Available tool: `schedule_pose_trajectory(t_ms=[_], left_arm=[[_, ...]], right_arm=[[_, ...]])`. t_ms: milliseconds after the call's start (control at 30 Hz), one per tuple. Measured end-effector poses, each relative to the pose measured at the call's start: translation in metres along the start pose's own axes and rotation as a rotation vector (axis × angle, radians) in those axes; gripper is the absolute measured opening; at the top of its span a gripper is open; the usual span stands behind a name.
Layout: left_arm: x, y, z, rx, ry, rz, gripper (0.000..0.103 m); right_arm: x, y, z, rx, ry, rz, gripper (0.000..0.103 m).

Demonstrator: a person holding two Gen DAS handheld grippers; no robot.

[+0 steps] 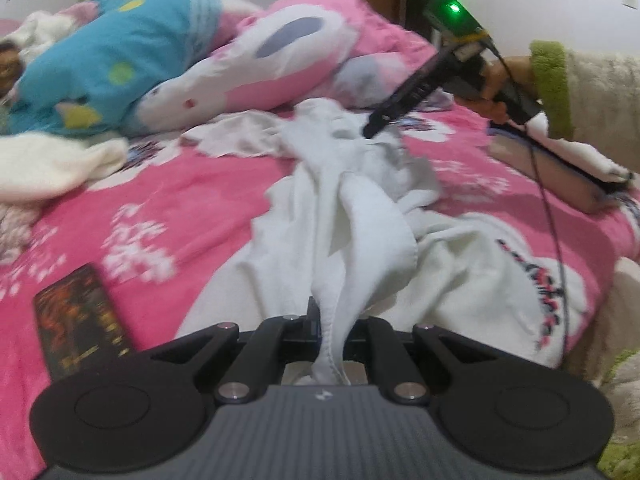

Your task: Fold clothes

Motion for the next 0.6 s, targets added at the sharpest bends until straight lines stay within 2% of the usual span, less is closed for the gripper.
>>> schedule_pose_trajectory(t_ms=[100, 200, 267, 400, 500, 533, 600], left_arm=[[0.004, 0.002, -0.009, -0.029, -0.019, -0.021, 0.004], [0.003, 0.006, -0.016, -0.050, -0.030, -0.030, 0.004], [0.002, 0.010, -0.022, -0.055, -0.042, -0.032, 0.004], [0.003, 0.018, -0.030, -0.075, -0.048, -0.040, 0.004], [0.001, 0.022, -0.033, -0.093, -0.060, -0.035, 0.004], [0.000, 0.021, -0.034, -0.101, -0.065, -0.027, 0.004], [-0.003, 0.020, -0.036, -0.118, -0.076, -0.011, 0.004]], right_arm=[[0.004, 0.017, 0.009, -0.011, -0.007, -0.033, 0.052], [0.018, 0.022, 0.008, -0.104, 0.027, -0.098, 0.052], [0.027, 0.013, 0.001, -0.150, 0.008, -0.099, 0.051], [0.035, -0.003, -0.007, -0.190, 0.025, -0.076, 0.049], [0.041, 0.004, -0.014, -0.153, -0.011, -0.088, 0.041], [0.044, 0.011, -0.017, -0.119, -0.039, -0.106, 0.036], [0.049, 0.020, -0.025, -0.041, -0.105, -0.119, 0.034]])
Point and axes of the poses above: each gripper's, at about its wrist camera, not at the fingertips, and y roughly the way its jaws point, z to its right, x to its underside, the point moved 6 cm from there along y, roughly the way its jaws point, and after that the axes turned 8 degrees about z, right-handed, at the moved point
